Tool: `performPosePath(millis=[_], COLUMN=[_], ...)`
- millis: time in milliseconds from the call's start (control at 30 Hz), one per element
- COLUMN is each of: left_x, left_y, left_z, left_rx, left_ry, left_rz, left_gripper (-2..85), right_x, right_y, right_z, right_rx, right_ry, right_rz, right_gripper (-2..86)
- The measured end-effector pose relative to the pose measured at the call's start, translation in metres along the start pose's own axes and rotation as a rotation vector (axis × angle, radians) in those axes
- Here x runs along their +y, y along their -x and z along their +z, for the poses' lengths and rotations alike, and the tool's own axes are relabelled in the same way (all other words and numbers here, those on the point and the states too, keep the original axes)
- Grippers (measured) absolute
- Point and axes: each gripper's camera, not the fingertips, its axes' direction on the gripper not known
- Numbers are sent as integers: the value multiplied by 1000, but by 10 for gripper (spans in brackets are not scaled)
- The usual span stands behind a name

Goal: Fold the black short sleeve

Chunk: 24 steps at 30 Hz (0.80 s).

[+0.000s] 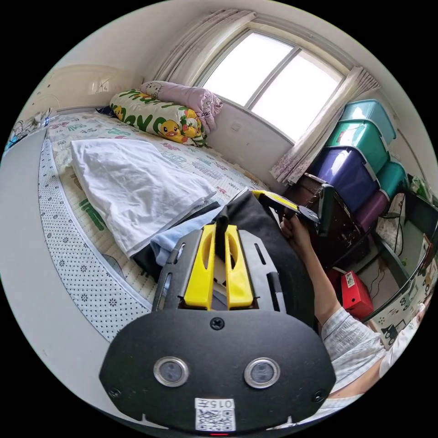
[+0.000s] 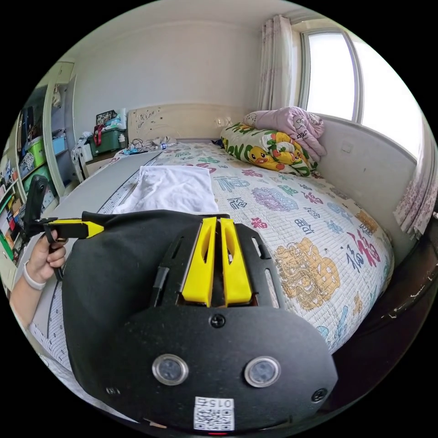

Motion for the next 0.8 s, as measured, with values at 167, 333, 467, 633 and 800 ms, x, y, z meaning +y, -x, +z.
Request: performPosePath(millis=[167, 333, 467, 633, 800], left_x=[13, 20, 3, -28, -49], left_y=[0, -11, -62, -133, -193], left_z=[-35, -86, -155, -262, -354], left_rx=[-21, 13, 13, -60, -193], left_ry=[-26, -79, -111, -253, -407], left_rz=[26, 29, 156, 287, 383], left_gripper=[12, 10, 9, 9, 8], right_x=[23, 37, 27, 0, -39], right_y=[6, 11, 7, 0, 0], right_z=[-29, -91, -180, -271, -325], right_rx=[26, 19, -32, -129, -220], right_ry=[-79, -213, -337, -519, -647], right_rz=[-6, -57, -72, -31, -2], right_gripper=[2, -2, -4, -5, -5])
